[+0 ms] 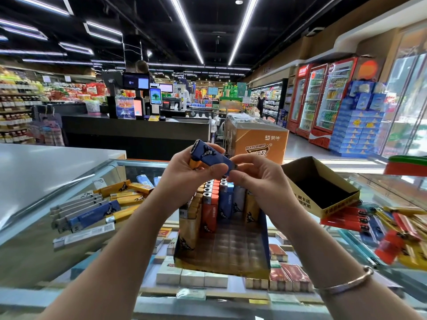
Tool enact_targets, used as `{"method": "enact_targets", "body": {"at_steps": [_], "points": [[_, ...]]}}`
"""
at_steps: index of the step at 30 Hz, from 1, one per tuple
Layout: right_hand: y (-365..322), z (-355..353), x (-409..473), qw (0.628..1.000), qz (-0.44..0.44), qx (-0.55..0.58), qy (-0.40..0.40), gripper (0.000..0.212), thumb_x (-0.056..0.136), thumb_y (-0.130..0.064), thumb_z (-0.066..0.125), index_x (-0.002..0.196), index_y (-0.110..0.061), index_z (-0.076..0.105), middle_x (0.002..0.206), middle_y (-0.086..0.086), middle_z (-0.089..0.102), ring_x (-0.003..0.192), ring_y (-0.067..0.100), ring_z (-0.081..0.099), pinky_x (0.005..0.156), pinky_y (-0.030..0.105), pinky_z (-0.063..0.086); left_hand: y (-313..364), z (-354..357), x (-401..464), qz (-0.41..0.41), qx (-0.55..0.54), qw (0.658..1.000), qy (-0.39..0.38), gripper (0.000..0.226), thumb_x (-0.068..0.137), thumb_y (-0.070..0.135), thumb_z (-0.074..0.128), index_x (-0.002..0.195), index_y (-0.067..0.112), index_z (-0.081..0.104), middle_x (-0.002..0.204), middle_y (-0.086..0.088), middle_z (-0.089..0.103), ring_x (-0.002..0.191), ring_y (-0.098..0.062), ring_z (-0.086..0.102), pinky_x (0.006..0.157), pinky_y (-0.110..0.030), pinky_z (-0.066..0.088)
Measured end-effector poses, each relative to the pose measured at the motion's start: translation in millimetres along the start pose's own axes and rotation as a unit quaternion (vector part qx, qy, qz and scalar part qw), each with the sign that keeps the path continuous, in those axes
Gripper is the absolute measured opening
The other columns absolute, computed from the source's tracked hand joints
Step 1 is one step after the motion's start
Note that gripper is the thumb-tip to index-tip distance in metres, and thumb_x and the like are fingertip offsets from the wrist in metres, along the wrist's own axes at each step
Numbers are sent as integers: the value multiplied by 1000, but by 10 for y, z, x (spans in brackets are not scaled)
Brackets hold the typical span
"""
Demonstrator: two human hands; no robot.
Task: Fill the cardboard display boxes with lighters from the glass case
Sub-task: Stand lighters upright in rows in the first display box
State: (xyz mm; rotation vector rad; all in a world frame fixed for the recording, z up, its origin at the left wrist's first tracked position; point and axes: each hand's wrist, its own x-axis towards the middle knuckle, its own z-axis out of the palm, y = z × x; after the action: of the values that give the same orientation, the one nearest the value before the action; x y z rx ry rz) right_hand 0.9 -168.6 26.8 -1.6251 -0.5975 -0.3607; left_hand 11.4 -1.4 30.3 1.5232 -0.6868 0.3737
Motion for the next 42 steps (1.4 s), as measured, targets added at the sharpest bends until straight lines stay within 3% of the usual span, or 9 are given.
{"method": "enact_targets", "body": {"at_steps": [6, 10, 13, 16, 19, 23, 29, 36, 42], "points": [[-34, -146, 57, 990, 16, 120, 74, 24, 86, 8, 53, 87, -14, 63, 80, 6, 67, 69, 19, 68, 66, 26, 56, -21, -37, 0, -16, 61, 998, -1, 34, 79, 21, 67, 109, 33, 57, 63, 8, 55, 58, -5, 52, 56, -12, 45], [-46, -256, 84, 969, 41, 188, 155, 26, 92, 2, 45, 86, -17, 63, 83, 8, 61, 63, 16, 64, 52, 25, 54, -42, -38, 13, -37, 59, 997, 34, 17, 92, 16, 52, 105, 26, 56, 50, 11, 49, 48, -1, 44, 49, -11, 39], [-21, -249, 94, 980, 17, 109, 166, 28, 93, 3, 45, 86, -15, 64, 81, 4, 58, 56, 9, 53, 43, 20, 44, -36, -78, 39, -34, 64, 992, 102, 13, 96, 18, 43, 95, 18, 56, 50, 8, 51, 47, -3, 44, 47, -12, 39], [0, -179, 72, 990, -51, -60, 120, 24, 91, 4, 51, 93, -14, 66, 83, -4, 56, 56, -1, 48, 49, 13, 38, -61, -153, 51, -43, 87, 980, 172, 19, 98, 25, 41, 87, 17, 55, 48, 8, 46, 43, -3, 40, 44, -13, 36], [40, -79, 32, 961, -119, -244, 59, 25, 88, 0, 57, 110, -9, 66, 88, -17, 52, 71, -8, 49, 66, 8, 41, -94, -189, 63, -65, 84, 970, 218, 26, 98, 31, 40, 84, 17, 55, 46, 7, 44, 39, -1, 39, 40, -11, 34], [35, -25, -11, 917, -159, -365, 6, 24, 86, -3, 62, 109, -6, 67, 91, -7, 57, 71, -2, 48, 69, 5, 39, -102, -189, 68, -80, 73, 963, 246, 27, 97, 34, 42, 81, 16, 55, 48, 4, 48, 38, 0, 42, 37, -11, 35], [7, -6, -36, 898, -166, -404, -56, 20, 86, -6, 63, 105, -7, 69, 100, 2, 65, 87, 17, 61, 78, 29, 52, -85, -200, 60, -76, 69, 954, 280, 19, 95, 27, 48, 81, 16, 56, 54, 3, 54, 43, 4, 48, 40, -9, 39], [15, 41, -54, 890, -134, -427, -89, 21, 86, -11, 64, 107, -11, 65, 106, 2, 67, 94, 18, 61, 80, 28, 50, -78, -231, 61, -102, -10, 944, 313, 14, 94, 27, 49, 90, 16, 55, 53, 7, 62, 45, 2, 54, 42, -11, 43], [16, 75, -63, 883, -147, -437, -93, 11, 86, -9, 63, 95, -8, 67, 99, 1, 65, 87, 16, 59, 74, 23, 47, -71, -217, 51, -131, -108, 949, 266, 4, 92, 18, 53, 92, 19, 57, 74, 4, 70, 73, -10, 65, 59, -20, 52]]}}
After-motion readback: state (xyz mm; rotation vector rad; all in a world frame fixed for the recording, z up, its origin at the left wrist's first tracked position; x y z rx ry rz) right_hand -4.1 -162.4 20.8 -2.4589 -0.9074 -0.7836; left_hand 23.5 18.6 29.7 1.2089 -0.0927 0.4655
